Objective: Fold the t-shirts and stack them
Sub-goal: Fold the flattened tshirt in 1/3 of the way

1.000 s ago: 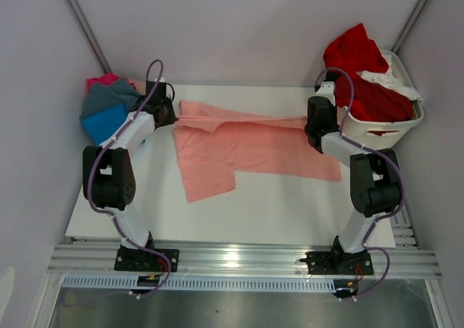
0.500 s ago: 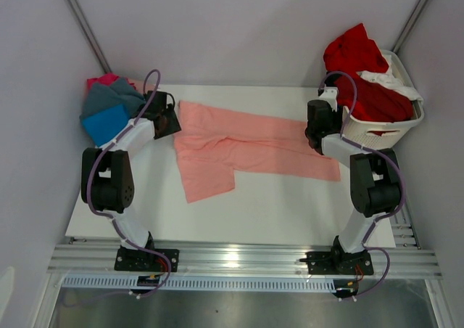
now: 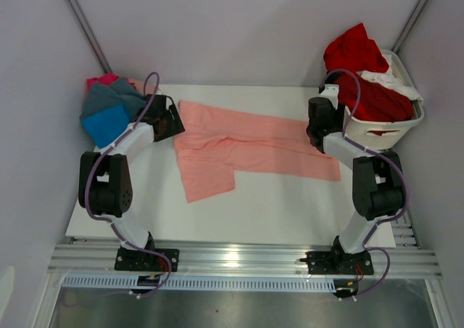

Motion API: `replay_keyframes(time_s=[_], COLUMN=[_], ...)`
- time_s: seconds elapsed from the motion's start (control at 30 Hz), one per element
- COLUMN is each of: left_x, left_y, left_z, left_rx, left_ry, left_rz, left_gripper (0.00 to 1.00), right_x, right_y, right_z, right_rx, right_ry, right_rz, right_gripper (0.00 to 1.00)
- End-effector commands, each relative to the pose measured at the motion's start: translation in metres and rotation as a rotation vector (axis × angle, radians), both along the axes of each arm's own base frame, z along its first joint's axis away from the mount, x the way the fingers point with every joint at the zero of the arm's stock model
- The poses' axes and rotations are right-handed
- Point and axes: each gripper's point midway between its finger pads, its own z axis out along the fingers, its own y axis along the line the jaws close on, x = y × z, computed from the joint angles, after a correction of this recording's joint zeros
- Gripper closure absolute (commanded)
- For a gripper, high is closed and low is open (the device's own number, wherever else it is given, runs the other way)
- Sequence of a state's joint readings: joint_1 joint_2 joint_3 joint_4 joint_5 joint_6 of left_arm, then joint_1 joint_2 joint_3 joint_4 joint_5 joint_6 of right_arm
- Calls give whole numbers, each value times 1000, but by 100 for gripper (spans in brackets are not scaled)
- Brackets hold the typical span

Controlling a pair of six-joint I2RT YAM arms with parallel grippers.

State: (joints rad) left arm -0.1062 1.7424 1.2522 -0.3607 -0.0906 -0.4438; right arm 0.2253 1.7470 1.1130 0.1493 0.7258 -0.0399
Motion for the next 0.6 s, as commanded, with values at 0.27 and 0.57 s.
replay_keyframes(time_s=[0.27,0.57], left_x=[-35,-91], left_y=[-61,-83], left_z=[43,6], left_rx=[-168,-198], left_ry=[-279,-76], left_rz=[-153,-139], left_gripper=[31,32], right_x=[-13,-56], right_y=[65,84], right_z=[12,-19], right_rx=[190,228], right_ry=[-49,14], right_rz=[127,76], right_gripper=[33,32])
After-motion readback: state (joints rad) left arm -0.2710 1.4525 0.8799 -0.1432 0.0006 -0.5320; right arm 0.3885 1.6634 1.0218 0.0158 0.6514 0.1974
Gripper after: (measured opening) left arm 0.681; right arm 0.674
